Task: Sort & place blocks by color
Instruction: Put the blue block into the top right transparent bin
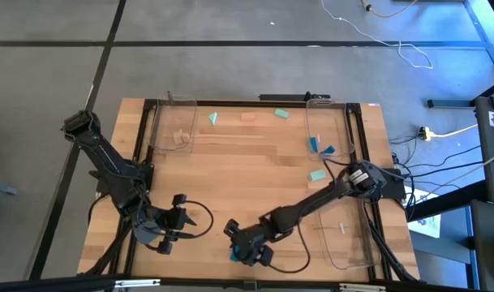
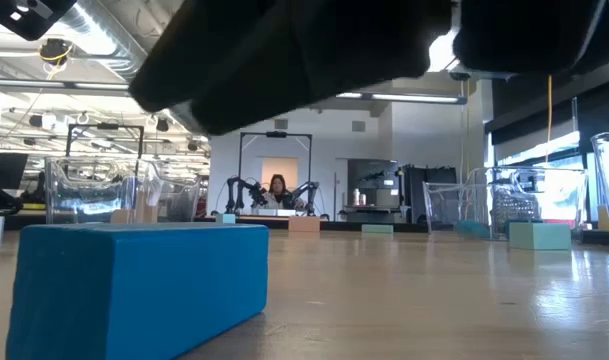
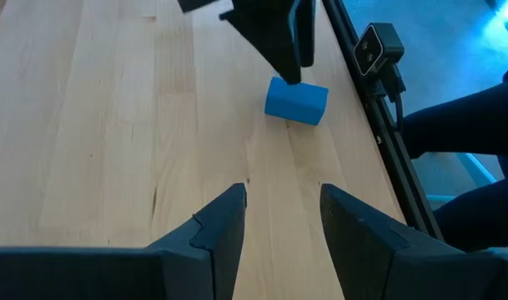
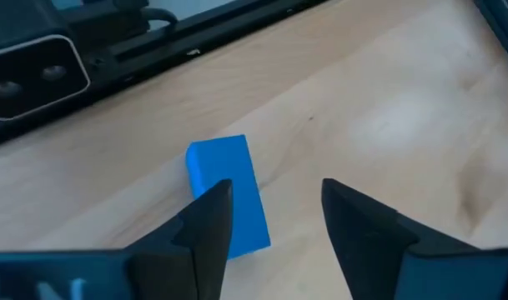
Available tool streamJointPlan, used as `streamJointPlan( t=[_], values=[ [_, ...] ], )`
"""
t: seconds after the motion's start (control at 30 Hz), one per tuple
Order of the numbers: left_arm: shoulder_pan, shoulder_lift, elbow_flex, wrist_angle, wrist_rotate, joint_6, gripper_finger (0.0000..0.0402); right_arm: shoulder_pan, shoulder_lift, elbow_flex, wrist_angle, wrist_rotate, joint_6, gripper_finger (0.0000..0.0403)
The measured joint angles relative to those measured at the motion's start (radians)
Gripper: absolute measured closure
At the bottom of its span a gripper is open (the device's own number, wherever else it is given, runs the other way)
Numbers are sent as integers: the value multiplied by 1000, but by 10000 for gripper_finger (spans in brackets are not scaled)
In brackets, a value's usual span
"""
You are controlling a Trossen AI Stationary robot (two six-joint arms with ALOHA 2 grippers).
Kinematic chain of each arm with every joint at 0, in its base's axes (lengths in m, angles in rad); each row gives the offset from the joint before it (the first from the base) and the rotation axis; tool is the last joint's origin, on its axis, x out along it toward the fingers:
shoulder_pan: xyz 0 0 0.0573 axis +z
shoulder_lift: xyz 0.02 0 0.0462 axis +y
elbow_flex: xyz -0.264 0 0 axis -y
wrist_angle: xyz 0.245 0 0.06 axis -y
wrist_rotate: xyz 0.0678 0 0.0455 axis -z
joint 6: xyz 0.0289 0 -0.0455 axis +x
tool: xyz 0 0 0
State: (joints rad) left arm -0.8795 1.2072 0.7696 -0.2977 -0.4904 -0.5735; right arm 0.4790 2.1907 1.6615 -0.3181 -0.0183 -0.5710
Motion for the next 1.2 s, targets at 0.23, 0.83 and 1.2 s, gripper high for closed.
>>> streamJointPlan(
  t=[0.23,0.83,1.2],
  values=[
    [0,0,0,0,0,0,253,-13,15,0,1,-116,-12,219],
    [0,0,0,-5,-23,0,253,-16,51,0,16,-95,-18,219],
    [0,0,0,-4,-23,0,253,-43,67,2,22,-140,-14,219]
  ],
)
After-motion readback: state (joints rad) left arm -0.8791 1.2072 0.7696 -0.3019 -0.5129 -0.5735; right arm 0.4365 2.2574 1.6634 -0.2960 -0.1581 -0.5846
